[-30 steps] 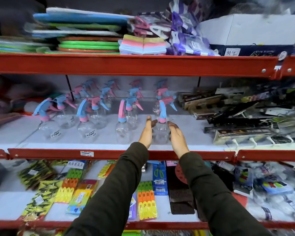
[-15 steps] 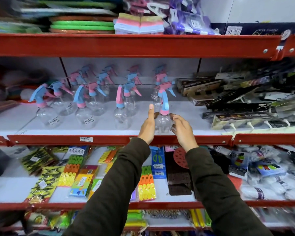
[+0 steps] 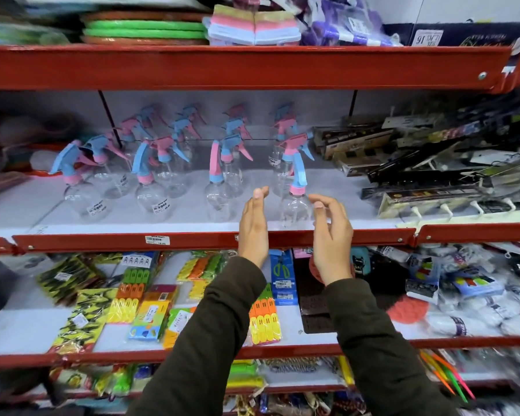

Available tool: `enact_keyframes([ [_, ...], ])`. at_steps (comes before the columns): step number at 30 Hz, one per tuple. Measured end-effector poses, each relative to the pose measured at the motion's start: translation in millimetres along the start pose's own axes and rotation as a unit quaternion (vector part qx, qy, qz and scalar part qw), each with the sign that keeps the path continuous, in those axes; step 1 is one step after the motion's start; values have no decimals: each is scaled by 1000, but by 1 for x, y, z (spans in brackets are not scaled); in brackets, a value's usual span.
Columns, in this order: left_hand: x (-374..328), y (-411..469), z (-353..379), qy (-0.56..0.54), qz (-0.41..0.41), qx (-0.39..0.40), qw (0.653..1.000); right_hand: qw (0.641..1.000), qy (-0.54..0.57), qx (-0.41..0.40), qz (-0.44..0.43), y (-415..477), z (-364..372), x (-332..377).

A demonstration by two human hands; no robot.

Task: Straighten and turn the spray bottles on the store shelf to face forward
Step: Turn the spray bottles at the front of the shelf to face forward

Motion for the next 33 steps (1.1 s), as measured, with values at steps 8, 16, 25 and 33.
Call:
enact_keyframes([
  [8,-1,9,-80,12,53,-155,986,991,29,128,36,-19,95,9],
  [16,8,70,-113,-26,-77,-58,995,973,38,144,175,6,185,0],
  [25,14,65,-114,-9,-123,56,991,975,43,126,178,7,174,-9],
  [33,0,38,-106,2,-90,108,990,982,34,126,139,-12,159,-6],
])
Point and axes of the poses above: each hand's wrist, its own y-axis towards the middle knuckle, its own z-axis out of the palm, x = y × z, the point moved 7 cm from there along y, towards the middle knuckle, and after that the axes turned 9 degrees about z, right-handed, at the moved point
